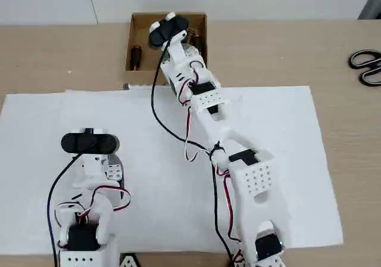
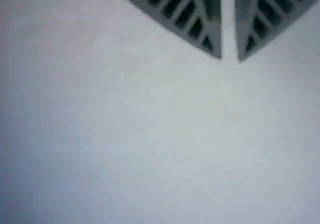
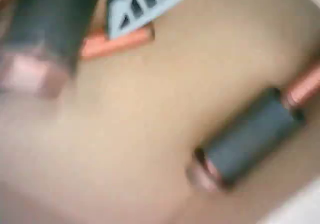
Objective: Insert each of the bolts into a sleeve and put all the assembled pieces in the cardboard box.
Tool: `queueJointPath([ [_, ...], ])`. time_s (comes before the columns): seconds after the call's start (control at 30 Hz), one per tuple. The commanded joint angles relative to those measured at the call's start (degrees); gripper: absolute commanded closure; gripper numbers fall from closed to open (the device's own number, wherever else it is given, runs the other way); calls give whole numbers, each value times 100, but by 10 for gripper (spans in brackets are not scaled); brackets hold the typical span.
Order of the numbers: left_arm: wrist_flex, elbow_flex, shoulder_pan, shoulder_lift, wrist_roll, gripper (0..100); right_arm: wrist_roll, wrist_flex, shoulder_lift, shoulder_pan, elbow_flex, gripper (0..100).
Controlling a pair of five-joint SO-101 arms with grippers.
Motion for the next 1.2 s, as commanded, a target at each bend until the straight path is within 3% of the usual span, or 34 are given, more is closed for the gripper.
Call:
queueJointPath([
  [0.0, -26, -22, -44, -35, -9, 993, 62, 4, -198, -31, -352, 797],
  [0.3, -18, -22, -35, -35, -18, 993, 62, 127, -971, -22, -448, 806],
  [0.5, -18, -22, -35, -35, -35, 992, 35, 1244, -1780, 48, -448, 998],
  [0.87, -18, -22, -35, -35, -35, 992, 26, 3196, -3688, 488, -448, 995],
  [1.17, -18, -22, -35, -35, -35, 992, 18, 5429, -5112, 910, -448, 995],
])
